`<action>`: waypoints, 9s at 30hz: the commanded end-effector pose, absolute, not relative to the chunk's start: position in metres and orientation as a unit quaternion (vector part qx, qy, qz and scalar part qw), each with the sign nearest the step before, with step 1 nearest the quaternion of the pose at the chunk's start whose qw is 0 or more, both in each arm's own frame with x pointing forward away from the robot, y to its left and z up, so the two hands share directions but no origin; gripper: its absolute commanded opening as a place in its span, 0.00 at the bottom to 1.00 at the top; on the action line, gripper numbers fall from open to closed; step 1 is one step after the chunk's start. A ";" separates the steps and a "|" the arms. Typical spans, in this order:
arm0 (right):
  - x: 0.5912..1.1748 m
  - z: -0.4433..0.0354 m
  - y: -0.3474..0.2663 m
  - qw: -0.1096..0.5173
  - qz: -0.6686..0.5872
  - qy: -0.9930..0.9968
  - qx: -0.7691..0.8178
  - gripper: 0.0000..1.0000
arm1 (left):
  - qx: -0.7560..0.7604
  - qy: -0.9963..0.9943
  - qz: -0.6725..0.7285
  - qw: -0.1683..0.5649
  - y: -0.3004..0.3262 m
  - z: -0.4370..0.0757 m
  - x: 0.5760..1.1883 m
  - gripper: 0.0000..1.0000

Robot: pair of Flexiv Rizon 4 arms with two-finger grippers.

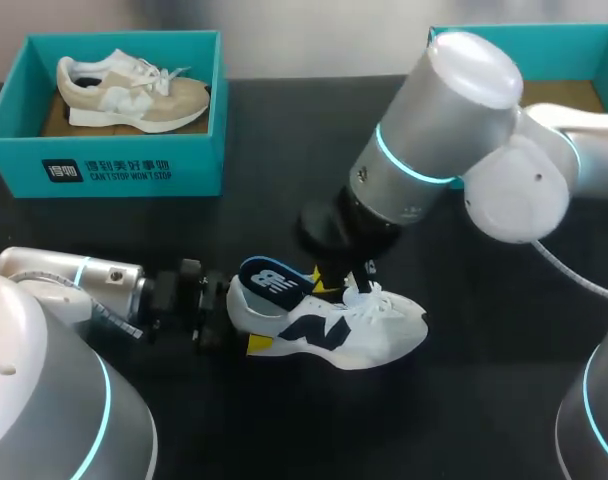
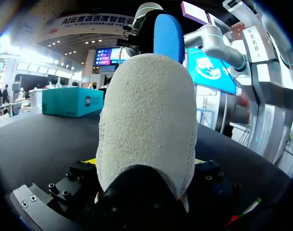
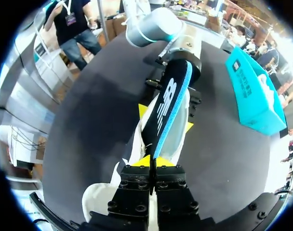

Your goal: Take the shoe out of the shoebox, open the shoe tongue, remove and reinsert the insole, then place the shoe into the shoebox

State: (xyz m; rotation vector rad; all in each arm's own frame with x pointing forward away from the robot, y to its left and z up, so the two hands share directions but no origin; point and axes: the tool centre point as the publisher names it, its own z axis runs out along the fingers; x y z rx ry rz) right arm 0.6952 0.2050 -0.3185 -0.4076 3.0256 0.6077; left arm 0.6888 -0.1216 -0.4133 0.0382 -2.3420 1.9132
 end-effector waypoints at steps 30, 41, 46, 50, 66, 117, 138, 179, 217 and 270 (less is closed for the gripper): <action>0.706 -0.296 0.244 -0.048 0.118 0.985 -0.114 0.99 | 0.013 -0.774 0.631 0.059 -0.123 -0.414 0.689 0.00; 0.700 -0.284 0.239 -0.022 0.063 0.997 -0.039 1.00 | 0.013 -0.774 0.631 0.059 -0.123 -0.414 0.689 0.00; 0.700 -0.284 0.239 -0.022 0.063 0.997 -0.039 1.00 | 0.013 -0.774 0.631 0.059 -0.123 -0.414 0.689 0.00; 0.700 -0.284 0.239 -0.022 0.063 0.997 -0.039 1.00 | 0.013 -0.774 0.631 0.059 -0.123 -0.414 0.689 0.00; 0.686 -0.269 0.240 -0.091 0.164 0.982 0.014 1.00 | 0.013 -0.774 0.631 0.059 -0.123 -0.414 0.689 0.00; 0.677 -0.321 0.264 -0.117 0.221 0.961 0.115 0.56 | 0.013 -0.774 0.631 0.059 -0.123 -0.414 0.689 0.00; 0.678 -0.333 0.257 -0.131 0.252 0.951 0.117 0.32 | 0.013 -0.774 0.631 0.059 -0.123 -0.414 0.689 0.00; 0.710 -0.280 0.297 -0.118 0.377 0.919 -0.013 0.00 | 0.013 -0.774 0.631 0.059 -0.123 -0.414 0.689 0.00; 0.731 -0.110 0.268 -0.083 0.541 0.837 -0.010 0.00 | 0.013 -0.774 0.631 0.059 -0.123 -0.414 0.689 0.00; 0.650 0.013 0.154 -0.076 0.638 0.752 0.150 0.00 | 0.013 -0.774 0.631 0.059 -0.123 -0.414 0.689 0.00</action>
